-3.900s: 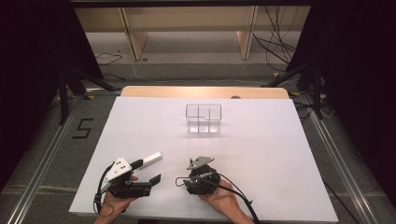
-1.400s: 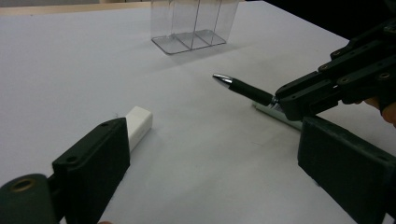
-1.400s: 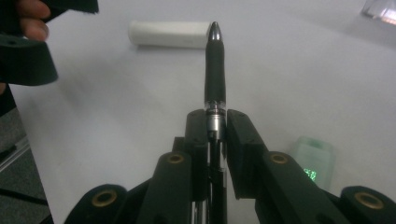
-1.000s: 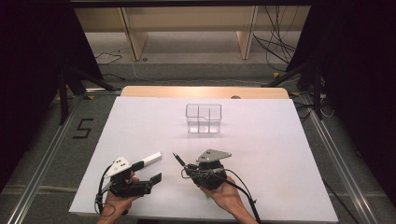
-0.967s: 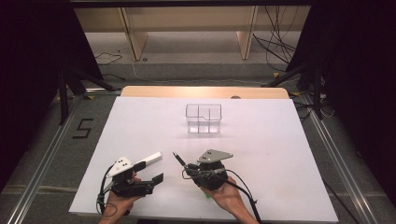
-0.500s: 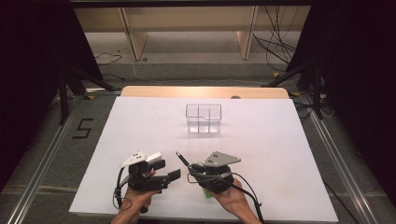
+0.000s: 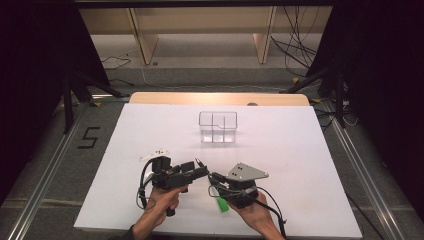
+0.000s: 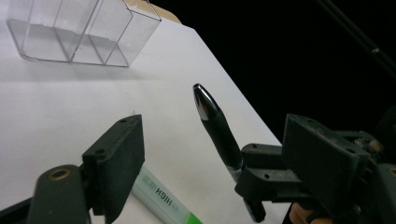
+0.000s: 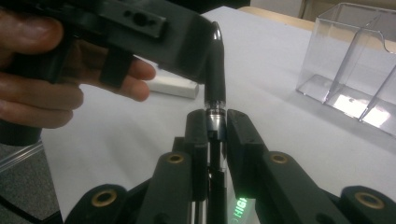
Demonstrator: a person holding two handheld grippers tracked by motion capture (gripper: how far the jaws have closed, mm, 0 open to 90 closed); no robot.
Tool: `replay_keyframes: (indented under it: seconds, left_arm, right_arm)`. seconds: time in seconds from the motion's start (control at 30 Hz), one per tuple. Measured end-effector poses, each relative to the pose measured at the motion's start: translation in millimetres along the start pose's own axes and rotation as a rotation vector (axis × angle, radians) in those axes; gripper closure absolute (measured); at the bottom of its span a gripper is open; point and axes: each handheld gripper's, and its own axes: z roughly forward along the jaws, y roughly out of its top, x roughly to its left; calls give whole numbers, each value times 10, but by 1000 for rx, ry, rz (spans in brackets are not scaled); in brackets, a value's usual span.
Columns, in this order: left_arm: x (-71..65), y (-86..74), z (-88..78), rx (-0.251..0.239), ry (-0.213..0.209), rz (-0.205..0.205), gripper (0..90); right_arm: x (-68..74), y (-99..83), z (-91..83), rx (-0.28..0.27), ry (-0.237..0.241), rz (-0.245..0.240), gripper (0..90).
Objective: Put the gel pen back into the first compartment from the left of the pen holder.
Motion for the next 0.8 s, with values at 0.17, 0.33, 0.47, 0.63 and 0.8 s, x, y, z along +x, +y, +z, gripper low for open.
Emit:
replay_keyframes:
  seconds: [0.17,0.33,0.47,0.63,0.8]
  left_arm:
    - [7,0,71,11,-26,-37,272]
    - [22,-14,95,-3,-49,-87,382]
    - [17,-21,106,-11,-64,-101,466]
    - [8,-38,123,3,-78,-112,530]
    - [11,-44,123,1,-73,-116,565]
  right_arm:
    - [22,-3,9,-9,-18,-20,801]
    - [36,-4,16,-15,-30,-31,800]
    - [47,-9,18,-15,-33,-40,800]
    - [50,-8,16,-25,-41,-45,801]
    - [52,-8,10,-31,-48,-45,800]
